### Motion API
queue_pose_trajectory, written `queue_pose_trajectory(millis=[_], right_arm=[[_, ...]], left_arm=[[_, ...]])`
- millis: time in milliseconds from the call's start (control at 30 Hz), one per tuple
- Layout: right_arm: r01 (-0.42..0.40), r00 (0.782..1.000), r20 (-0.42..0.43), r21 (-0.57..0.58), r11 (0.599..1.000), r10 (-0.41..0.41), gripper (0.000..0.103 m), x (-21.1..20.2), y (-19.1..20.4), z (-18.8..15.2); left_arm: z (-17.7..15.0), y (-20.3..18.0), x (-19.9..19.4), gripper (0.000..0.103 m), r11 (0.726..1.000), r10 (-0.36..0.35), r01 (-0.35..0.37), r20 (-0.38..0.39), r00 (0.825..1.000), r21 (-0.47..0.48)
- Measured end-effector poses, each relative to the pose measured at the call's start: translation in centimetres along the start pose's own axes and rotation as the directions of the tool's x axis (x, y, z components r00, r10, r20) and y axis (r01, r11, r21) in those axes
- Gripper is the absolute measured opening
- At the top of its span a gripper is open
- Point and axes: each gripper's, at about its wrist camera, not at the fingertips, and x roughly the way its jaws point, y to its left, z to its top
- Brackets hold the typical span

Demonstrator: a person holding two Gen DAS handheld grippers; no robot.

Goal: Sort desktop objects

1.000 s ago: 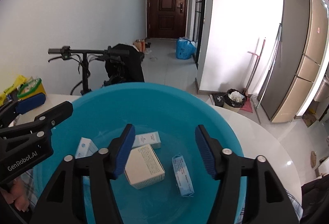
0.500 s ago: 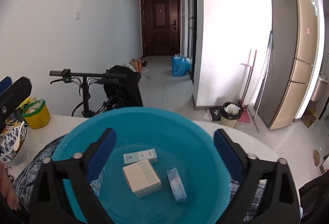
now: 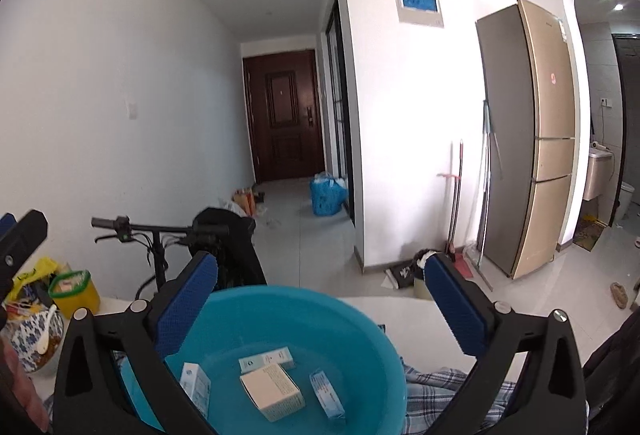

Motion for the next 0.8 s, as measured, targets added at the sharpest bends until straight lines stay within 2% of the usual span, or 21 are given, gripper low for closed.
queue_pose_trajectory(millis=[133, 267, 433, 533, 800], right_arm=[[-0.015, 0.999, 0.046, -0.011, 1.0, 0.016, 0.103, -1.6, 0.0, 0.8], [-0.028, 0.998, 0.055, -0.028, 0.999, 0.03, 0.103, -2.2, 0.5, 1.1], [-0.028, 0.998, 0.063, -0.036, 0.999, 0.031, 0.103, -2.7, 0.6, 1.2], [-0.035, 0.996, 0.078, -0.028, 0.999, 0.037, 0.103, -3.4, 0.4, 1.5], [-0.042, 0.989, 0.139, -0.018, 0.999, 0.044, 0.103, -6.0, 0.1, 2.2]], left_arm=[[0.8, 0.0, -1.8, 0.103, 1.0, -0.006, 0.006, 0.048, 0.999, -0.001], [1.2, -0.3, -2.9, 0.103, 0.999, -0.031, 0.03, 0.039, 0.999, 0.022], [2.0, -0.7, -5.2, 0.103, 0.999, -0.019, 0.016, 0.124, 0.992, 0.029], [2.3, -0.7, -5.9, 0.103, 0.999, -0.011, 0.006, 0.144, 0.99, 0.032], [2.5, 0.0, -7.2, 0.103, 0.998, -0.05, 0.054, 0.152, 0.987, -0.019]])
